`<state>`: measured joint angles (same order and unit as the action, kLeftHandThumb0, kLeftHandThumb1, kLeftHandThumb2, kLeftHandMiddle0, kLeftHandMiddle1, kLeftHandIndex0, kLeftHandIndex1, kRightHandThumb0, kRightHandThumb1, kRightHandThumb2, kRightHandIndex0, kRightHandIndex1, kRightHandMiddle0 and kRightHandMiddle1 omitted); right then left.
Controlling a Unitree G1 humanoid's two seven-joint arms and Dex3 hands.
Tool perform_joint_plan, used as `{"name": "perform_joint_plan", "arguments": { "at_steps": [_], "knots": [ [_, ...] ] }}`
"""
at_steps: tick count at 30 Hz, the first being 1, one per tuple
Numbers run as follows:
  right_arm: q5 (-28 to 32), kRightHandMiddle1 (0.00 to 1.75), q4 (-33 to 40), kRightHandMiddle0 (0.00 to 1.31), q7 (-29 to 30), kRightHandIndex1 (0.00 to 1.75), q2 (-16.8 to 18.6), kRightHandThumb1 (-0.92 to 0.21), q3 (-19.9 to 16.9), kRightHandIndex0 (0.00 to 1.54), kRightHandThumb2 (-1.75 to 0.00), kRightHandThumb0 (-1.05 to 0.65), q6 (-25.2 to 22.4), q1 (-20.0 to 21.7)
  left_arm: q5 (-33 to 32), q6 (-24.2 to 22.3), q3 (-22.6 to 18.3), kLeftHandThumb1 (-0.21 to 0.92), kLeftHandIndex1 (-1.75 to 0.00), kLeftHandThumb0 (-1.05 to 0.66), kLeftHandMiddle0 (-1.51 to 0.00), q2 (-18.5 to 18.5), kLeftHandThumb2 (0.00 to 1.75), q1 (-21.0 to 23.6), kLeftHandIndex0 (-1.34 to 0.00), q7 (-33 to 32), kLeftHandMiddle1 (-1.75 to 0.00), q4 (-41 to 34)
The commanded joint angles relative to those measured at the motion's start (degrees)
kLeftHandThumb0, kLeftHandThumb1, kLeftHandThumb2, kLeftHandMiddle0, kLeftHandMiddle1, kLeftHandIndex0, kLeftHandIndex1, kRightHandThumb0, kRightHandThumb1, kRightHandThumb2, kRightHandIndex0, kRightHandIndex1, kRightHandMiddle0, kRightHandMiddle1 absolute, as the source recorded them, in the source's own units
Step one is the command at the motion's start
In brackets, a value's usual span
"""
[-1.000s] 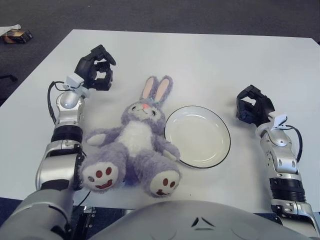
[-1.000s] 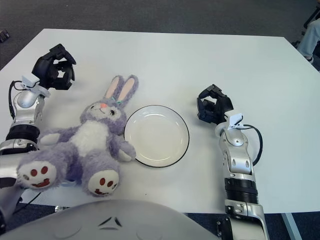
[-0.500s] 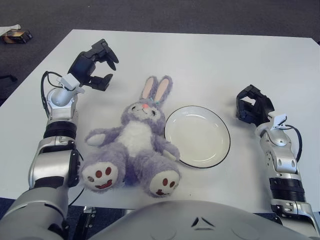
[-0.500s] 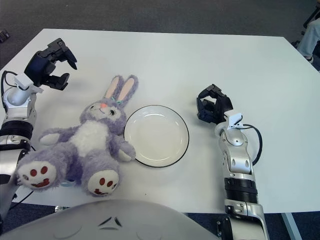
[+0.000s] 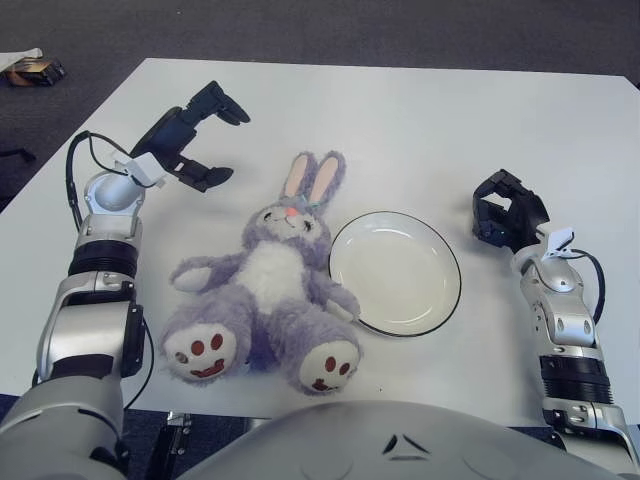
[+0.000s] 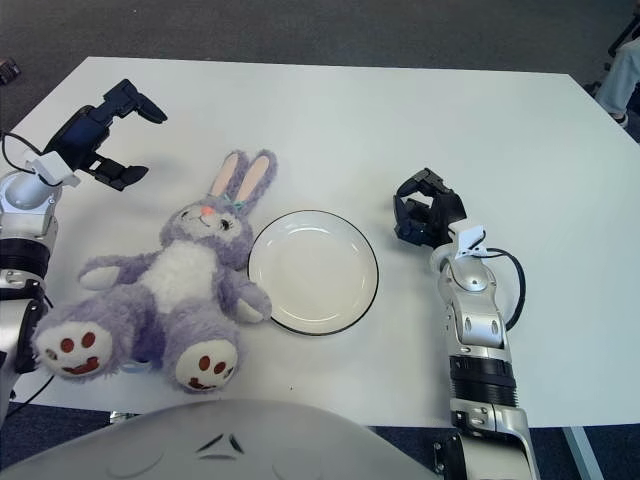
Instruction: Put the doll into the plate.
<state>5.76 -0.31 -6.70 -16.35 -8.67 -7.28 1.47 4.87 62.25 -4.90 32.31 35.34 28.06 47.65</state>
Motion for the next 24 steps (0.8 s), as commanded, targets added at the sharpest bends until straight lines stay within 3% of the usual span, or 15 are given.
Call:
{"name": "perform_joint_plan", "arguments": {
  "at_steps": [1, 13, 24],
  "knots": [
    [-0.88, 1.75, -3.8, 0.44, -1.1, 1.75, 1.06, -0.54, 2.07, 0.99, -1.04, -0.42, -4.37, -3.37, 2.44, 5.1, 0.86, 0.43, -1.15, -0.76, -0.01, 0.93, 0.83, 1.74, 0.0, -2.33, -1.09, 1.44],
    [-0.92, 1.75, -3.55, 0.44, -0.92, 1.75, 1.0, -0.54, 2.06, 0.99, -1.04, -0.42, -5.03, -3.36, 9.51, 14.3, 2.84, 0.64, -0.84, -0.88, -0.03, 2.01, 0.57, 3.48, 0.0, -7.2, -0.76, 1.53],
    [-1.32, 1.75, -3.58, 0.45, -0.56, 1.75, 0.87, -0.53, 2.13, 0.99, -1.05, -0.42, -4.99, -3.3, 22.78, 18.89, 2.01, 0.9, -0.55, -0.99, 0.0, 5.47, 0.3, 4.27, 0.0, -13.12, -0.4, -1.12]
  ]
}}
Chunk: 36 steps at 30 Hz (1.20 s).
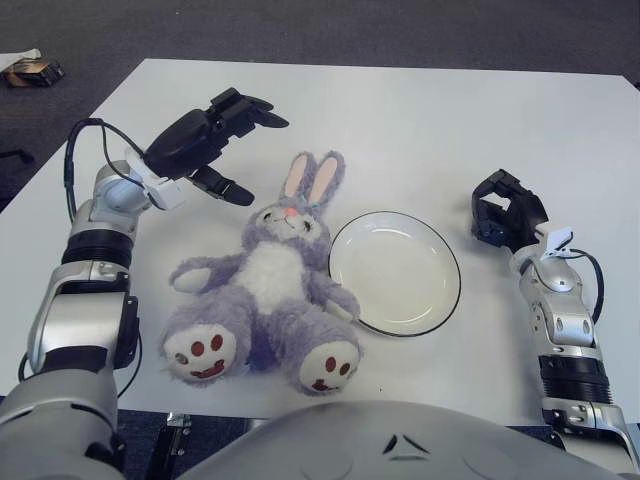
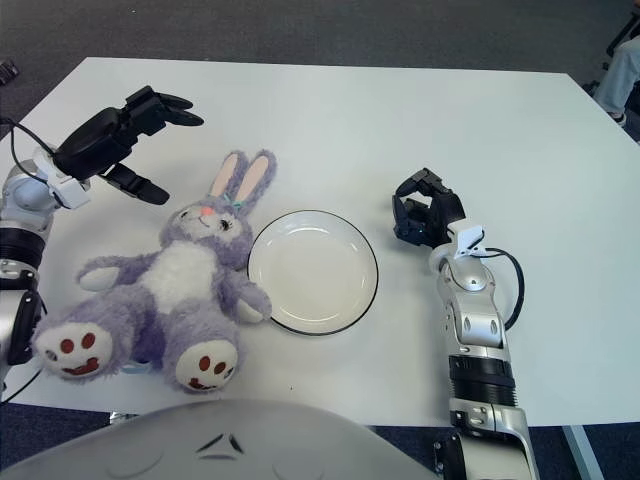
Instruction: Put the doll into the plate.
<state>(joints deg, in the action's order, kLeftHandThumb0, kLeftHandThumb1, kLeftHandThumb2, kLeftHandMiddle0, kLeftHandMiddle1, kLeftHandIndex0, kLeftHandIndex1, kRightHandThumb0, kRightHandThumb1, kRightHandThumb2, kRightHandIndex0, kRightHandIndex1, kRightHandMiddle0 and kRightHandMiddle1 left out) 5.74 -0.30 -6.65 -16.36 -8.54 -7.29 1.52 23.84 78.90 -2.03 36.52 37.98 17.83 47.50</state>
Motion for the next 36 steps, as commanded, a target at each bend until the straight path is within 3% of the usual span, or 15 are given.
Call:
{"name": "perform_joint_plan", "arguments": {
  "at_steps": [1, 6, 12, 14, 18, 21, 25, 32, 36],
  "knots": [
    [-1.26, 1.75, -3.55, 0.45, -0.65, 1.75, 0.87, -0.53, 1.99, 0.99, -1.05, -0.42, -5.04, -3.36, 5.07, 3.06, -1.22, 0.9, -0.51, -0.99, 0.0, 1.32, 0.3, 1.75, 0.0, -3.91, -0.37, -1.12],
    [0.29, 1.75, -3.61, 0.44, -1.52, 1.75, 1.08, -0.54, 1.44, 0.97, -1.04, -0.42, -5.72, -3.21, 12.13, 8.62, -4.92, 0.92, -0.23, -1.03, 0.0, 0.23, 0.35, 2.73, 0.0, -9.73, -0.23, -1.22],
    [0.36, 1.75, -3.7, 0.44, -1.57, 1.75, 0.88, -0.55, 1.37, 0.95, -1.03, -0.41, -5.43, -3.25, 23.6, 11.65, -11.02, 0.92, -0.11, -1.01, 0.0, -0.49, 0.43, 3.07, 0.0, -16.35, -0.17, -5.81],
    [0.33, 1.75, -3.76, 0.44, -1.52, 1.75, 0.9, -0.55, 1.32, 0.95, -1.03, -0.41, -5.25, -3.26, 23.49, 7.81, -8.41, 0.92, -0.12, -0.99, -0.02, 1.13, 0.47, 2.9, 0.0, -16.56, -0.17, -5.83],
    [0.38, 1.75, -3.84, 0.43, -1.33, 1.75, 1.09, -0.55, 1.12, 0.95, -1.02, -0.41, -4.94, -3.27, 4.91, -3.38, 3.68, 0.92, -0.24, -0.94, -0.08, 5.0, 0.6, 3.91, 0.0, -1.73, -0.19, -5.3],
    [0.45, 1.75, -3.85, 0.43, -1.3, 1.75, 1.18, -0.55, 1.03, 0.95, -1.02, -0.41, -4.9, -3.27, 1.59, -4.81, 5.33, 0.92, -0.29, -0.93, -0.09, 6.92, 0.67, 0.92, 0.0, -0.58, -0.2, -9.04],
    [0.74, 1.75, -3.8, 0.43, -1.5, 1.75, 1.21, -0.55, 0.89, 0.95, -1.02, -0.41, -5.03, -3.29, -4.07, -12.21, 7.84, 0.92, -0.32, -0.93, -0.09, 8.64, 0.73, -0.9, 0.0, 5.41, -0.19, -14.31],
    [1.33, 1.75, -3.79, 0.43, -1.84, 1.75, 1.14, -0.56, 0.71, 0.95, -1.02, -0.41, -5.12, -3.3, -0.32, -13.73, 7.79, 0.92, -0.32, -0.93, -0.07, 11.14, 0.8, -2.13, 0.0, 5.62, -0.17, -19.19],
    [1.74, 1.75, -3.77, 0.43, -1.91, 1.75, 1.09, -0.55, 0.58, 0.95, -1.02, -0.41, -5.45, -3.21, 9.97, -6.4, 4.52, 0.92, -0.33, -0.92, -0.05, 9.7, 0.78, -2.21, 0.0, -4.06, -0.16, -16.57]
  ]
}}
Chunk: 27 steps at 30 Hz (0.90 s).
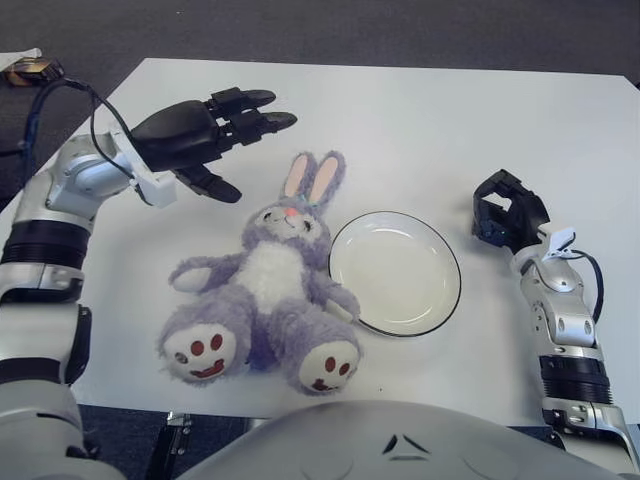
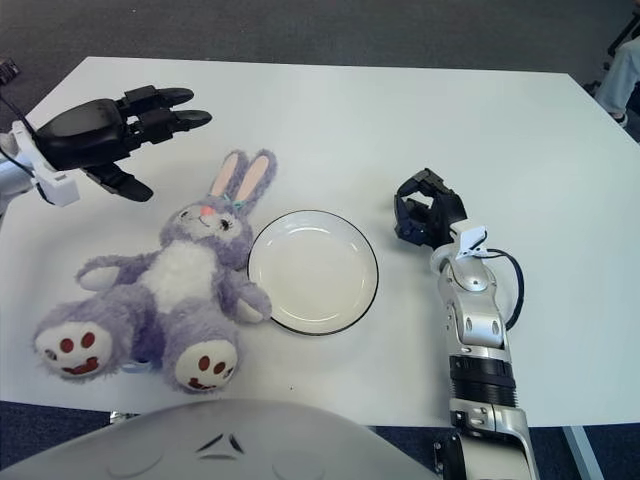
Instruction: Put the doll into the plate.
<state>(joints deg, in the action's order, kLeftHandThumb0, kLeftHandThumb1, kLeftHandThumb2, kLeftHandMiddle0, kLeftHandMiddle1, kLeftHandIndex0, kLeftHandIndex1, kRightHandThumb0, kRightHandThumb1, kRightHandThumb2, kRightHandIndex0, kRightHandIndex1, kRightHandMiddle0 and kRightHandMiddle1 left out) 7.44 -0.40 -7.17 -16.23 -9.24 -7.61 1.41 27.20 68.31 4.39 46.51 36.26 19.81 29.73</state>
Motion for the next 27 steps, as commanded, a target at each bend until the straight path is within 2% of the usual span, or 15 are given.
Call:
{"name": "perform_joint_plan", "arguments": {
  "at_steps": [1, 3, 5, 8, 10, 15, 20, 27],
  "knots": [
    [0.09, 1.75, -3.7, 0.43, -1.41, 1.75, 0.92, -0.55, 1.24, 0.95, -1.02, -0.41, -5.14, -3.11, 10.81, 6.04, -3.02, 0.92, -0.33, -0.92, -0.04, -0.58, 0.77, -0.71, 0.0, -9.86, -0.16, 1.74],
    [0.08, 1.75, -3.75, 0.43, -1.39, 1.75, 0.86, -0.56, 1.21, 0.95, -1.02, -0.41, -5.13, -3.12, 18.37, 8.05, -4.19, 0.92, -0.33, -0.91, -0.03, -0.62, 0.74, -0.99, 0.0, -17.32, -0.15, 2.23],
    [-0.01, 1.75, -3.82, 0.43, -1.38, 1.75, 0.82, -0.56, 1.19, 0.95, -1.02, -0.41, -5.13, -3.11, 25.77, 8.02, -4.18, 0.92, -0.32, -0.9, -0.02, -0.12, 0.72, -0.99, 0.0, -25.74, -0.14, 1.44],
    [-0.36, 1.75, -4.09, 0.43, -1.3, 1.75, 0.73, -0.55, 1.21, 0.95, -1.02, -0.41, -4.87, -3.07, 36.24, 4.8, -0.83, 0.92, -0.29, -0.88, -0.01, 1.18, 0.74, -0.23, 0.0, -39.8, -0.11, -0.18],
    [-0.47, 1.75, -4.22, 0.43, -1.26, 1.75, 0.71, -0.55, 1.22, 0.95, -1.02, -0.41, -4.68, -3.06, 39.72, 3.18, 2.02, 0.92, -0.24, -0.87, 0.0, 1.79, 0.77, 0.62, 0.0, -44.85, -0.08, 0.84],
    [-0.49, 1.75, -4.45, 0.43, -1.32, 1.75, 0.55, -0.55, 1.14, 0.95, -1.02, -0.41, -4.35, -3.15, 43.06, 2.48, 6.36, 0.92, -0.18, -0.89, 0.0, 2.36, 0.79, 2.61, 0.0, -49.27, -0.06, 4.0],
    [-0.27, 1.75, -4.41, 0.43, -1.66, 1.75, 0.22, -0.55, 0.83, 0.95, -1.02, -0.41, -4.22, -3.54, 41.54, 4.33, 9.72, 0.92, -0.19, -0.95, -0.01, 1.79, 0.77, 4.24, 0.0, -50.2, -0.06, 9.91],
    [0.23, 1.75, -3.87, 0.43, -2.38, 1.75, -0.09, -0.56, 0.27, 0.94, -1.01, -0.41, -4.69, -3.98, 39.4, 5.16, 14.09, 0.92, -0.25, -1.0, -0.06, 1.47, 0.56, 5.79, 0.0, -51.86, -0.08, 14.16]
  ]
}}
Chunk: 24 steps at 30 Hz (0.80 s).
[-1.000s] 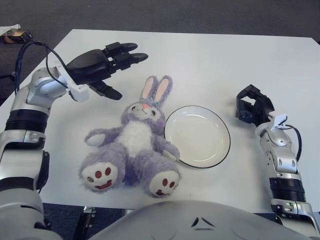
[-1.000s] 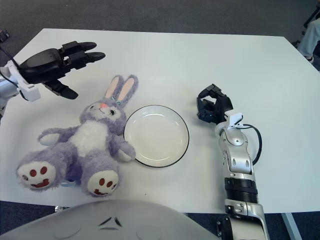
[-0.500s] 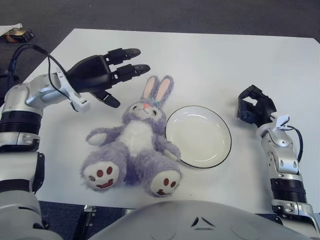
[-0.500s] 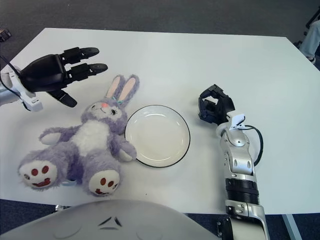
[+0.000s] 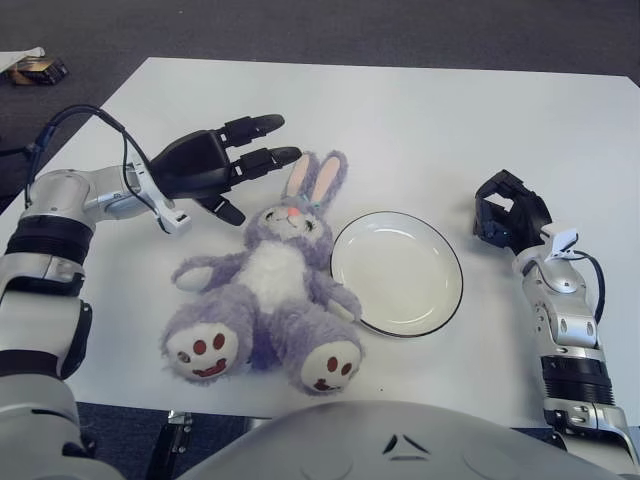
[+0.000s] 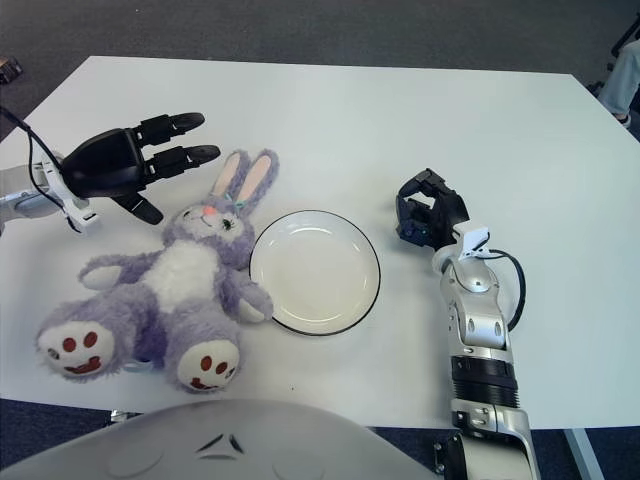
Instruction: Put the doll into the plate.
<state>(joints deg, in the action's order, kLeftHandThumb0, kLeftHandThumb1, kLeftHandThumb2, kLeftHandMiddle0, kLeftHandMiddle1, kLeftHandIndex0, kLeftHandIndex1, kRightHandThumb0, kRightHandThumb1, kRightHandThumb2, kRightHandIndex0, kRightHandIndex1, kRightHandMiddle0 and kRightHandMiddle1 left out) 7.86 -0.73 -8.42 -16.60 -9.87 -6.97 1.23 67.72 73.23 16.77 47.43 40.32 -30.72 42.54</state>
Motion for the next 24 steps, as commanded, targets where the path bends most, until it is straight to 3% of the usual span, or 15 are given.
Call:
{"name": "perform_joint_plan", "arguments": {
  "at_steps": [1, 11, 17, 24],
  "knots": [
    [-0.25, 1.75, -3.5, 0.43, -1.16, 1.75, 0.19, -0.56, 0.86, 0.94, -1.01, -0.41, -5.36, -3.87, -1.42, 0.23, 2.11, 0.92, -0.26, -1.0, -0.06, 0.51, 0.53, 1.76, 0.0, -1.32, -0.09, 1.55],
    [-0.47, 1.75, -3.51, 0.42, -1.3, 1.75, -0.39, -0.56, 0.56, 0.95, -1.0, -0.41, -5.62, -4.09, -4.05, 0.1, 4.81, 0.92, -0.39, -1.04, -0.12, 0.68, 0.37, 1.77, 0.0, -0.05, -0.16, 1.82],
    [-0.08, 1.75, -4.07, 0.43, -1.88, 1.75, -0.75, -0.56, 0.4, 0.96, -1.01, -0.41, -5.47, -3.97, -4.92, 0.12, 5.5, 0.92, -0.49, -1.05, -0.02, 0.84, 0.34, 1.17, 0.0, 0.05, -0.44, 0.87],
    [0.36, 1.75, -4.58, 0.43, -2.25, 1.75, -0.59, -0.56, -0.03, 0.96, -1.01, -0.41, -5.5, -3.7, -2.72, 0.25, 6.52, 0.92, -0.53, -1.05, 0.0, 1.84, 0.43, 1.0, 0.0, -2.84, -0.53, -1.55]
  ]
}}
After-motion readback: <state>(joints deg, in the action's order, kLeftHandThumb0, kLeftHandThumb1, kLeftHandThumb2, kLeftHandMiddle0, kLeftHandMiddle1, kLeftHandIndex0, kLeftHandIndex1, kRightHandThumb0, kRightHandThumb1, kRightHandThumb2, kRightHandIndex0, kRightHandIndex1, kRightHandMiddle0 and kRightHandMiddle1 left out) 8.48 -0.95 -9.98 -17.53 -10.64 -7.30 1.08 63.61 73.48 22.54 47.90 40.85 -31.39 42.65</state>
